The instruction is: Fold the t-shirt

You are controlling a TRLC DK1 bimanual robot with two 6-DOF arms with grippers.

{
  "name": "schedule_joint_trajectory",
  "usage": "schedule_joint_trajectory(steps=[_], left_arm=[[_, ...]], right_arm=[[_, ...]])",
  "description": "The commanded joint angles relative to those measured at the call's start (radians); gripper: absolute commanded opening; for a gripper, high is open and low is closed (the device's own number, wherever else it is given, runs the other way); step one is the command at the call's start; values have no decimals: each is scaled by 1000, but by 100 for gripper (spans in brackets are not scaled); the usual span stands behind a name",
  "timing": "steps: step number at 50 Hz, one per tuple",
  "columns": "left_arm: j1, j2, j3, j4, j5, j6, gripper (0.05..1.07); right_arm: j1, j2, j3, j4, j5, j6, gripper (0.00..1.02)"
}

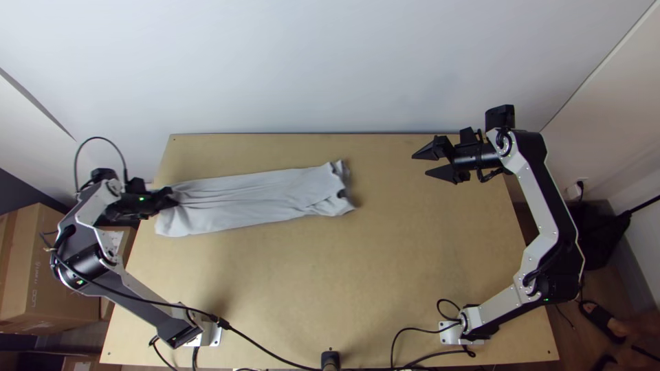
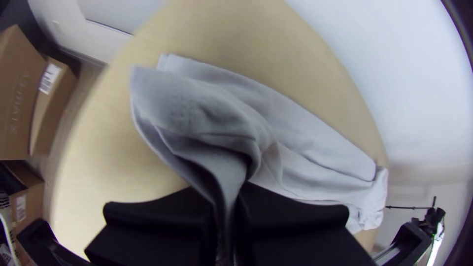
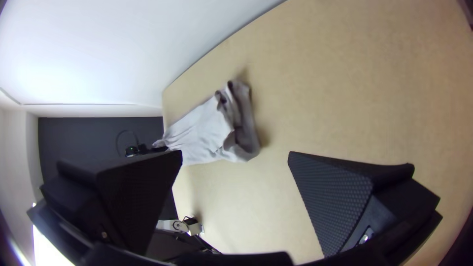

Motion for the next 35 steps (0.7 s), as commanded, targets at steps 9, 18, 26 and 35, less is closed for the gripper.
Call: schedule_joint_trajectory(steps=[9,18,26,35], left_arm=[[83,-78,69,9,-296,125,8],[-15,-213,68,6,-480,141,8],[-193,-308,72,-22,-679,164,8],[-397,-278,142,-203,-713,49,8]], right_arm=[[-6,-73,-43,-9,159,14,99],[14,-117,-104,5,222,11,99],[12,-151,-133,7,228,13,99],[10,-208,-163,5,227,13,99]])
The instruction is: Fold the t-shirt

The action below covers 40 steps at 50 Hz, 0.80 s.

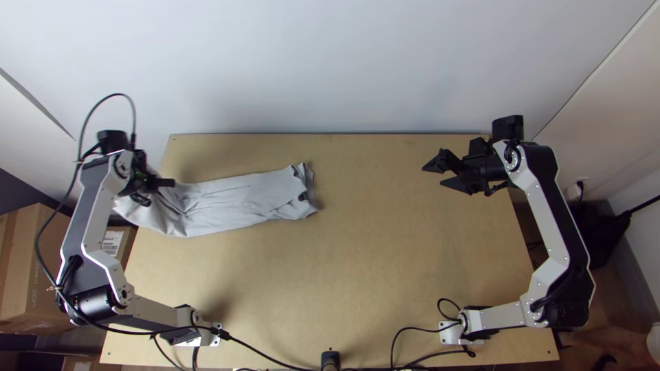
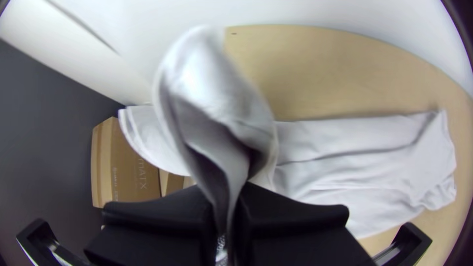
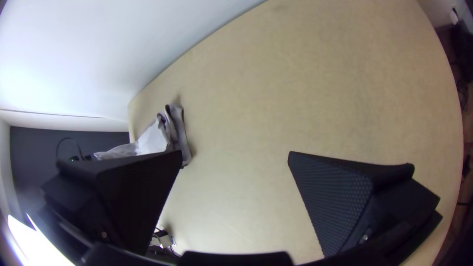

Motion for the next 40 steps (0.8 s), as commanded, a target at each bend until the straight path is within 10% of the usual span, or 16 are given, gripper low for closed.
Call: schedule_joint_trajectory(steps=[1,40], left_arm=[[-105,24,56,-98,-13,-77,8],[-652,458,627,-468,-228,-307,8]], right_arm=[[4,-65,-40,-3,8,9,99],[-60,-224,-239,-3,9,-11,99]])
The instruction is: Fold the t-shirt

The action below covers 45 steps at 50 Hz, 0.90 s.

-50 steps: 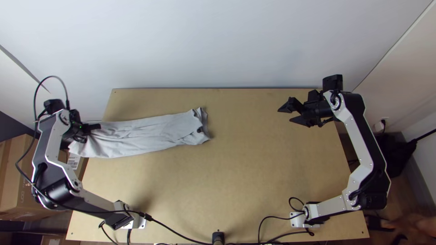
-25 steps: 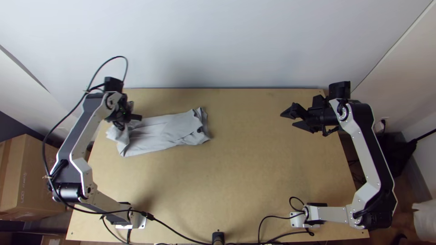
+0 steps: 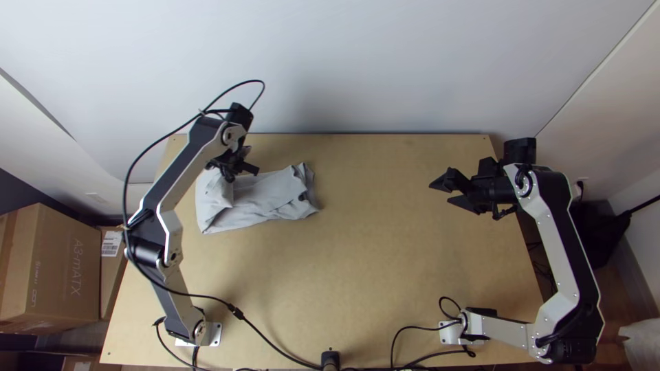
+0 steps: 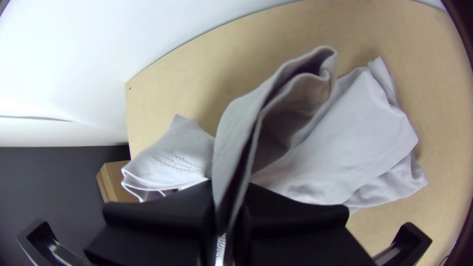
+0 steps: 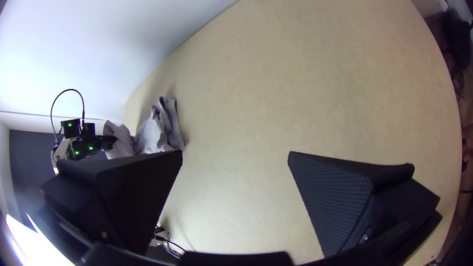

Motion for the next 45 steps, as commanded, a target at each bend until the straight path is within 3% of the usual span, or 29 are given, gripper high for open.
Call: schedule_joint_trajectory(steps=[1,21,23,27,30,31,36,45], left_arm=[[-49,83,121,-58,-16,-44,8],[-222,291,305,-104,-34,-80,10],[-241,304,311,-98,-36,-84,20],[-280,330,314,-83,-34,-92,56],[-314,354,314,-60,-34,-101,107],[-326,359,314,-51,-34,-100,103],[-379,370,348,20,-27,-106,103],[-406,233,368,176,133,-155,103]], right_arm=[[-14,-39,-44,-1,3,-8,99],[-53,-112,-175,6,3,-36,99],[-51,-119,-193,17,3,-36,99],[-45,-124,-241,56,3,-36,99],[-13,-116,-271,105,15,-35,99],[-1,-113,-279,125,28,-35,99],[67,-75,-265,198,104,-35,99],[222,22,-110,234,215,-33,99]])
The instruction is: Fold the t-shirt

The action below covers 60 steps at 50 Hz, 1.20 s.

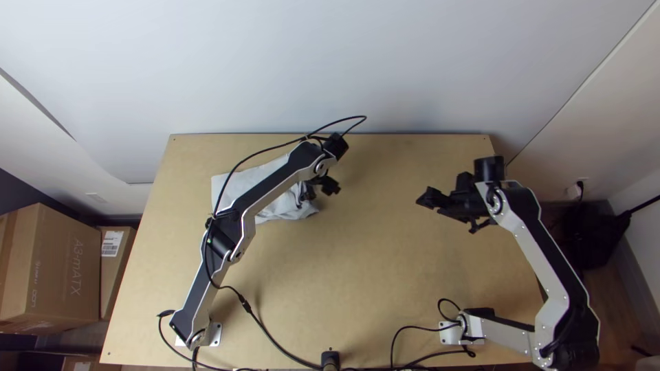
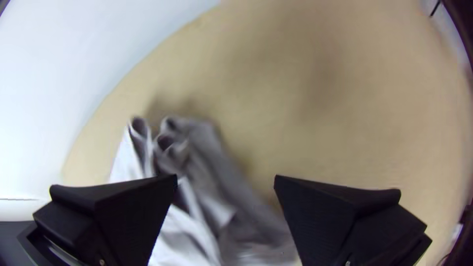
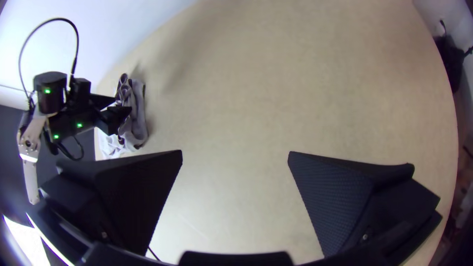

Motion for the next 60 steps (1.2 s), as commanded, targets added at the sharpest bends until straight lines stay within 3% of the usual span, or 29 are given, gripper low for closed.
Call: schedule_joint_trajectory(steps=[1,5,14,16,23,26,30,37,42,51,60], left_arm=[[7,-128,44,41,53,-49,103],[43,-199,39,40,54,-60,103],[204,-401,27,28,165,-110,103],[246,-442,18,28,185,-112,103],[367,-571,-47,14,201,-112,103],[418,-616,-67,-12,235,-113,103],[474,-669,-105,-31,251,-117,103],[557,-719,-127,-72,269,-127,103],[593,-743,-156,-83,270,-130,103],[634,-771,-165,-92,270,-130,103],[672,-786,-165,-107,270,-126,103]], right_arm=[[95,55,121,35,42,-6,99],[190,105,217,46,91,-6,99],[332,295,427,44,85,52,99],[357,344,473,44,61,58,99],[406,525,632,44,-120,144,99],[440,592,686,44,-139,152,99],[493,668,746,46,-122,136,99],[592,778,841,55,-27,135,99],[636,841,896,81,-16,142,99],[673,970,1016,99,12,167,99],[688,1085,1128,125,78,173,99]])
